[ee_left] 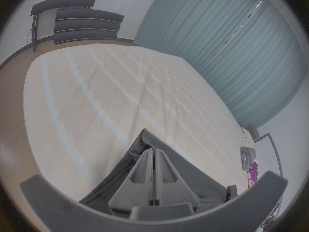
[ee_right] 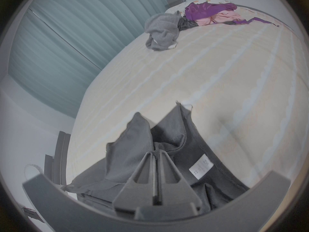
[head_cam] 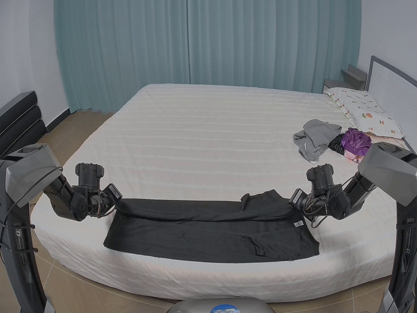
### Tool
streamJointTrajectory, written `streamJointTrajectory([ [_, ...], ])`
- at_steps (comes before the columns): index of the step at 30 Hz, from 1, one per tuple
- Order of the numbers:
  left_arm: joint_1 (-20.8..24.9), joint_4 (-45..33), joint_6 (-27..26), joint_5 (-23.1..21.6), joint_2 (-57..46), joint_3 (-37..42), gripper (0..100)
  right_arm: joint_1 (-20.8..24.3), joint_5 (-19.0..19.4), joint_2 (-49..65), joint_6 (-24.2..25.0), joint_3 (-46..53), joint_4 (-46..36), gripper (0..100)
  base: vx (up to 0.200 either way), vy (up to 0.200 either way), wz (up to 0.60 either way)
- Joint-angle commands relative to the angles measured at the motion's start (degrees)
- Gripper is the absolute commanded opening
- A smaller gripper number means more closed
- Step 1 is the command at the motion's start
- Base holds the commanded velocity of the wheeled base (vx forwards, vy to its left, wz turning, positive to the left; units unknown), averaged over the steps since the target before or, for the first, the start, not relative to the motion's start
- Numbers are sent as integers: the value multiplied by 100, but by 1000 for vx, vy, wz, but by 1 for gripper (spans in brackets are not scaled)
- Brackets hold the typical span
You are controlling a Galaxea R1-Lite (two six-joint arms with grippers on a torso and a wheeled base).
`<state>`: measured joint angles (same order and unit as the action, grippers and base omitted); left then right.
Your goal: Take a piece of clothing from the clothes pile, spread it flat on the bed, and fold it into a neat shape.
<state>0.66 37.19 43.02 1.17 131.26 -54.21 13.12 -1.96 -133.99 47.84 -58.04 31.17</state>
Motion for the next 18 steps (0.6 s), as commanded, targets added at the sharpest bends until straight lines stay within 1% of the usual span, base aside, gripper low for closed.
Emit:
streamJointTrajectory([
  [1,-48,-28,5,59,-39,-388,0,-116,-6,233,15,-173,12,0,0,0,0],
  [3,-57,-28,5,129,-21,-529,0,-143,-6,233,15,-225,12,0,0,0,0],
  [5,-75,-46,5,270,32,-916,0,-195,-6,250,24,-401,12,0,0,0,0],
  [10,-92,-116,5,305,128,-1443,0,-266,-15,118,94,-779,65,0,0,0,0],
  [18,-101,-204,5,305,207,-1777,0,-266,-6,83,94,-999,223,0,0,0,0],
])
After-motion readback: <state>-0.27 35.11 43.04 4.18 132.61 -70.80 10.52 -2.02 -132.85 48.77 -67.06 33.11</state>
